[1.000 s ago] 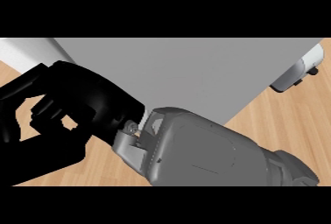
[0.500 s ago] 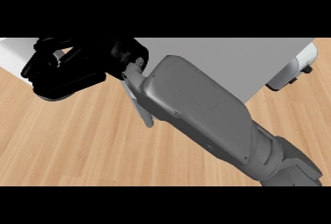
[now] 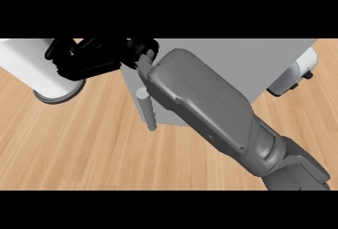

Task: Pick up the wine, place it into the cabinet and close the cabinet

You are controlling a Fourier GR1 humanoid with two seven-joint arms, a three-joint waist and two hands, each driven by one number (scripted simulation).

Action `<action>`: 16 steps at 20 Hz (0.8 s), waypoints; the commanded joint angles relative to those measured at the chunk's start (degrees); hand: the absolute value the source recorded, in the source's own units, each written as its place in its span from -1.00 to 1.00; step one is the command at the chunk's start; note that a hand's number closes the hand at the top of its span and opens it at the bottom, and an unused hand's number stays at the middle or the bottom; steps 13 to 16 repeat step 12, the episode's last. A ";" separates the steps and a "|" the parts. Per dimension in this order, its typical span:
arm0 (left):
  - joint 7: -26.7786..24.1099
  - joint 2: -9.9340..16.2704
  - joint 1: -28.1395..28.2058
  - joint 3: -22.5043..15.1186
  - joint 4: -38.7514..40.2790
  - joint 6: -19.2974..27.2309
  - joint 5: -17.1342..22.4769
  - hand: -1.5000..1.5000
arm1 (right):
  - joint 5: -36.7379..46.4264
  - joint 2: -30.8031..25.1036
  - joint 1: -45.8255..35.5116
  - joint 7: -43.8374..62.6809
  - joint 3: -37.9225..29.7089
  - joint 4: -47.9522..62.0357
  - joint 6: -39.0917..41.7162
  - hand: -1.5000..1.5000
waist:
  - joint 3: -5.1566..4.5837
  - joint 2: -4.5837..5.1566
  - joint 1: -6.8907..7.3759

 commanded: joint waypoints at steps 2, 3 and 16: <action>0.13 -1.37 -0.80 -1.24 -1.07 -1.15 1.25 -1.00 | 0.40 -7.98 3.08 -3.79 -4.64 7.45 1.00 1.00 | 1.79 2.50 -2.80; 0.82 -1.07 -1.01 -2.17 -1.26 -0.57 0.61 -1.00 | 1.20 -7.81 3.55 -5.21 -4.05 7.60 0.36 1.00 | 1.81 2.74 -3.41; 3.50 -0.89 -3.28 -4.45 -4.09 1.08 2.00 -1.00 | -0.85 -7.66 3.24 -7.98 -3.52 9.14 -1.39 1.00 | 1.78 3.37 -5.03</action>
